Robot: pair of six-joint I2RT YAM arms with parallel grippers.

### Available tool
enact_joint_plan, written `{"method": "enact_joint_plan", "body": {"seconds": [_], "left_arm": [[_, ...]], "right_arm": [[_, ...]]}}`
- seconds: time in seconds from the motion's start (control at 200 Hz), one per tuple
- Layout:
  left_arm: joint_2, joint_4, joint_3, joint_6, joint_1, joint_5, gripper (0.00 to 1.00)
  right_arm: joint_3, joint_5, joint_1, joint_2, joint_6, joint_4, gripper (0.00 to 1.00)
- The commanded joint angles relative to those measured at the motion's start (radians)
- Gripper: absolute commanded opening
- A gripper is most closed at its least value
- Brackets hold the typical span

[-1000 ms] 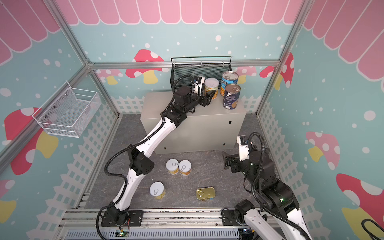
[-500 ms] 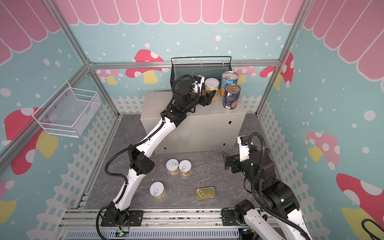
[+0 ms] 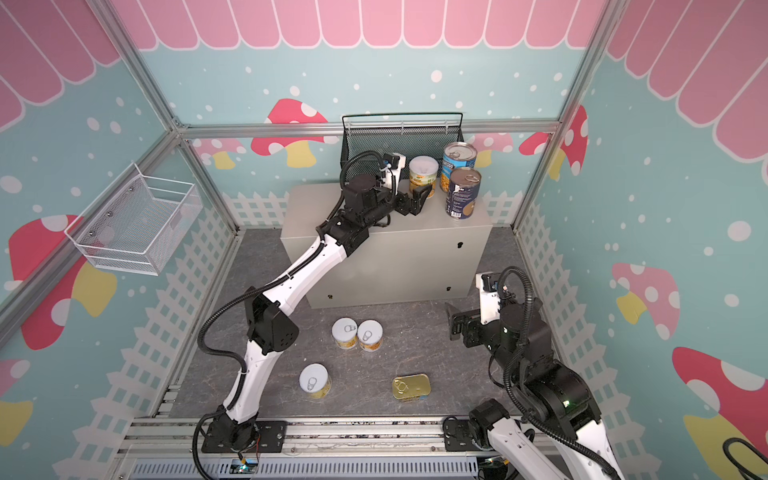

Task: Place and organize the canned foods onto the counter
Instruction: 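Open the left gripper and withdraw it from the peach can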

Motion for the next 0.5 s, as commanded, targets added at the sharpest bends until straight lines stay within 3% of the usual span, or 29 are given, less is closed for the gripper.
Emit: {"method": "enact_joint_plan", "body": {"seconds": [0.0, 0.21, 0.495], "left_arm": [[-0.097, 0.11, -0.179, 0.017, 0.002, -0.004, 0.99], [-0.334, 0.165, -0.465, 0.034, 0.001, -0.004, 0.99], [-0.726, 0.037, -0.852, 0.035, -0.007, -0.107, 0.99]], "right_arm": [[0.017, 0.002, -0.005, -0.012, 0.008, -0.013, 0.99], [0.009, -0.05, -0.005, -0.028, -0.03, 0.012, 1.0], [-0.011, -0.121, -0.006, -0.028, -0.086, 0.061, 0.99]]}}
